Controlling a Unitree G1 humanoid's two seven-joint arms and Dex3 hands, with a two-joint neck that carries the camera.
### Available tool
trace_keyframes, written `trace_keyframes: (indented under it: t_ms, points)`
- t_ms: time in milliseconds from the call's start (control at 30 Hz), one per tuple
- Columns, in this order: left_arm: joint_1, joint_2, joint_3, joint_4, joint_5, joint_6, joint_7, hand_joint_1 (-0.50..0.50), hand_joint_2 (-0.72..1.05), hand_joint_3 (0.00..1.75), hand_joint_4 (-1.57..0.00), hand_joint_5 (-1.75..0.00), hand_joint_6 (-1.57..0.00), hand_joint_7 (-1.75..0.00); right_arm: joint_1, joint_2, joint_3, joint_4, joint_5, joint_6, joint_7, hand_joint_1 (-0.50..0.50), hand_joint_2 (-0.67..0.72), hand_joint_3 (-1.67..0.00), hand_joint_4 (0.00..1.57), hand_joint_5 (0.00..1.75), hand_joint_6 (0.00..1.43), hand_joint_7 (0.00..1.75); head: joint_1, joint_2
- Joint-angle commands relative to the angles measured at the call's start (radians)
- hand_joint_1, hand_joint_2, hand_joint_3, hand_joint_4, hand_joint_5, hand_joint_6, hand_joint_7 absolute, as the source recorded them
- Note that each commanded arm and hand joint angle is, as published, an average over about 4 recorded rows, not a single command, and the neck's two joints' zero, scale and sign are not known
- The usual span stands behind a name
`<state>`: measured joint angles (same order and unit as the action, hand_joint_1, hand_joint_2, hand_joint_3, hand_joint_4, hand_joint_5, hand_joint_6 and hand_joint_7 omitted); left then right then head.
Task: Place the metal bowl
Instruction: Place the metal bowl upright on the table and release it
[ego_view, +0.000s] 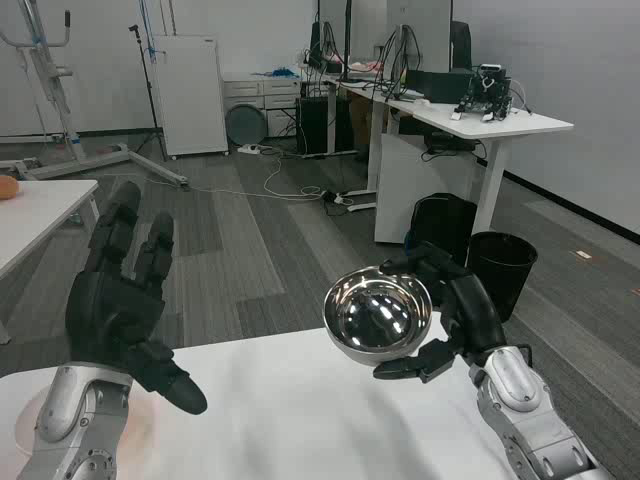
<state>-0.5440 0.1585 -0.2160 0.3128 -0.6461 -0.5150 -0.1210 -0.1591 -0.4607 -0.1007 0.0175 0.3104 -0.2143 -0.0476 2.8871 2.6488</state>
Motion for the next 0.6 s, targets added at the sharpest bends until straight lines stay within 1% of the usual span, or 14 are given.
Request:
trace_keyframes:
  t_ms: [33,100,167,233,300,367,433,500,600]
  points:
    - [-0.018,-0.007,-0.003,0.031,-0.003,0.0,-0.006,-0.5,-0.72,0.0,0.0,0.0,0.0,-0.21,-0.029,0.004,0.038,0.083,0.007,-0.017,-0.003,0.07,-0.41,-1.03,1.57,1.07,1.28,1.07,0.015,-0.037]
    - [-0.023,-0.008,-0.003,0.038,-0.003,-0.001,-0.006,-0.5,-0.72,0.0,0.0,0.0,0.0,-0.21,-0.034,0.004,0.039,0.087,0.007,-0.017,-0.003,0.08,-0.41,-1.03,1.57,1.07,1.28,1.08,0.008,-0.028]
    - [-0.03,-0.009,-0.003,0.048,-0.003,-0.002,-0.006,-0.5,-0.68,0.0,0.0,0.0,0.0,-0.21,-0.041,0.004,0.04,0.093,0.007,-0.017,-0.003,0.08,-0.41,-1.03,1.57,1.07,1.28,1.06,0.009,-0.03]
    - [-0.035,-0.01,-0.003,0.057,-0.003,-0.002,-0.006,-0.5,-0.68,0.0,0.0,0.0,0.0,-0.21,-0.046,0.004,0.04,0.098,0.007,-0.017,-0.003,0.08,-0.38,-1.03,1.57,1.07,1.28,1.05,0.01,-0.03]
    - [-0.041,-0.01,-0.003,0.066,-0.003,-0.002,-0.006,-0.5,-0.72,0.04,0.0,0.0,0.0,-0.21,-0.05,0.004,0.041,0.101,0.006,-0.017,-0.003,0.08,-0.38,-1.03,1.57,1.07,1.28,1.05,0.01,-0.031]
    - [-0.046,-0.01,-0.003,0.075,-0.004,-0.002,-0.006,-0.5,-0.72,0.04,0.0,0.0,0.0,-0.21,-0.052,0.004,0.041,0.104,0.004,-0.015,-0.003,0.06,-0.41,-1.03,1.57,1.07,1.28,1.05,0.009,-0.033]
    - [-0.052,-0.01,-0.003,0.084,-0.004,-0.003,-0.007,-0.5,-0.68,0.0,0.0,0.0,0.0,-0.21,-0.053,0.004,0.041,0.107,0.004,-0.014,-0.003,0.06,-0.41,-1.03,1.57,1.07,1.28,1.08,0.008,-0.035]
    - [-0.057,-0.011,-0.003,0.092,-0.004,-0.004,-0.008,-0.5,-0.64,0.0,0.0,0.0,0.0,-0.21,-0.055,0.004,0.041,0.109,0.004,-0.011,-0.003,0.08,-0.38,-1.03,1.57,1.07,1.28,1.08,0.007,-0.039]
    - [-0.063,-0.013,-0.003,0.101,-0.004,-0.005,-0.009,-0.5,-0.64,0.0,0.0,0.0,0.0,-0.21,-0.057,0.003,0.044,0.114,0.003,-0.008,-0.003,0.06,-0.38,-1.03,1.57,1.07,1.28,1.08,0.006,-0.049]
